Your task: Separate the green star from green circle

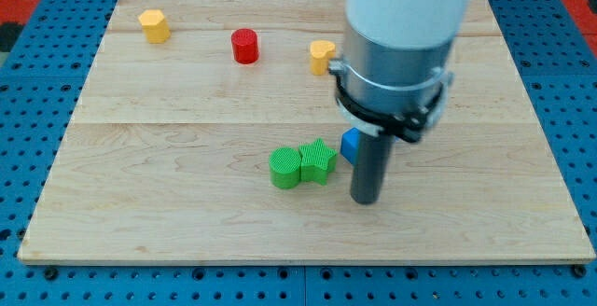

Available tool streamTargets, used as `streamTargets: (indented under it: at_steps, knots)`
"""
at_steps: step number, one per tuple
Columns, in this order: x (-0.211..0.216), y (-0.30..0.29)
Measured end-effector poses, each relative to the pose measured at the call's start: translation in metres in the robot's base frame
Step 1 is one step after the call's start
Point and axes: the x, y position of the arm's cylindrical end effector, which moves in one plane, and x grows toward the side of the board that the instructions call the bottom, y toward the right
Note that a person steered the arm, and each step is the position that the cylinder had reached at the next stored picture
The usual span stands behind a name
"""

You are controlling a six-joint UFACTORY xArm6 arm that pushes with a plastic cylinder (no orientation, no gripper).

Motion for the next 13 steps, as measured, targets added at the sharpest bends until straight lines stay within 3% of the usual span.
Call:
streamTargets:
  at_steps: [2, 3, 5, 6, 7, 9, 10, 11, 12, 13]
  knots:
    - [0.003, -0.149]
    - [-0.036, -0.172]
    - [-0.059, -0.071]
    - [-0.063, -0.056]
    - [-0.047, 0.0]
    - [-0.025, -0.022]
    - [-0.034, -0.078]
    - [-0.023, -0.096]
    - [0.04, -0.01]
    - [0.055, 0.088]
